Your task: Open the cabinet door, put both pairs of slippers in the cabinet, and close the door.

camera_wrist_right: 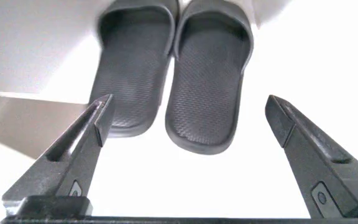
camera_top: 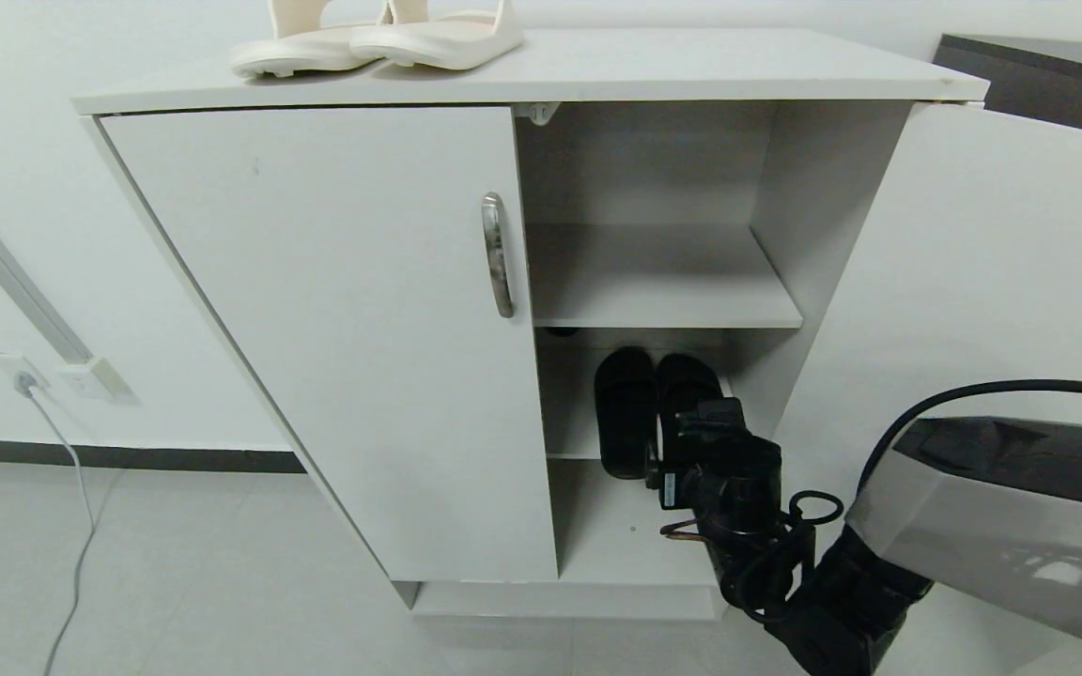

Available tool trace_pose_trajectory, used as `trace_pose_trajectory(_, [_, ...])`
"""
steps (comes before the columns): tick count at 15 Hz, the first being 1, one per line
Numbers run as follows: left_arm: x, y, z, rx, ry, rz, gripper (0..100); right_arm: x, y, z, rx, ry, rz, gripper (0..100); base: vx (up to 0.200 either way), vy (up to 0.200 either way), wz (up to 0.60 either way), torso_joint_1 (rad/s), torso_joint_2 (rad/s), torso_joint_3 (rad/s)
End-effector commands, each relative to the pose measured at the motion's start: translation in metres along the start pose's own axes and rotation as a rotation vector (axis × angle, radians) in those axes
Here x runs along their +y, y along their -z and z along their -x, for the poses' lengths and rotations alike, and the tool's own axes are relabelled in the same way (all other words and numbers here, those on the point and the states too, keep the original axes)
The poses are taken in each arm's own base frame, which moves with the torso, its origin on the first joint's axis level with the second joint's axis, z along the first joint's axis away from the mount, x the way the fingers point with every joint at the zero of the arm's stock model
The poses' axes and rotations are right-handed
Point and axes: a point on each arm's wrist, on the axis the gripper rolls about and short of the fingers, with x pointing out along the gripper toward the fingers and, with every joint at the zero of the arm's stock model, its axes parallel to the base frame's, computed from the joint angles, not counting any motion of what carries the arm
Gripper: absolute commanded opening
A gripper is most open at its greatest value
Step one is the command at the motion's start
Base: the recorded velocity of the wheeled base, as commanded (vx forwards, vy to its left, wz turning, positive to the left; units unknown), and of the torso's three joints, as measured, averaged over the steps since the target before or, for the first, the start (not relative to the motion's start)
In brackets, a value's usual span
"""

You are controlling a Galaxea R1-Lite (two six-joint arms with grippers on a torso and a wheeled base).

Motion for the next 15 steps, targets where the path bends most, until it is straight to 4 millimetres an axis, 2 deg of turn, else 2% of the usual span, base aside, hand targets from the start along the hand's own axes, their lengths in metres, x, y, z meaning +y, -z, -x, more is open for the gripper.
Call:
trace_pose_trajectory(1, [0.0000,0.0000,-0.0001,0.001,0.000,0.000,0,-0.0021,-0.0108,0.0127,-0.010,-0.017,-0.006,100,0.000,0.000,0.00,0.000,0.00,0.000])
trace_pose_trajectory(9, [0.0000,0.0000,-0.0001,0.001,0.000,0.000,0,0.0017,-0.0053,0.0176,0.004,-0.032,0.009,100,-0.200,0.000,0.00,0.004,0.00,0.002])
trace_pose_trajectory(15, [0.0000,0.0000,-0.0001,0.001,0.000,0.000,0,0.0028,-0.0060,0.0191,0.003,-0.038,0.013,100,0.000,0.000,0.00,0.000,0.00,0.000])
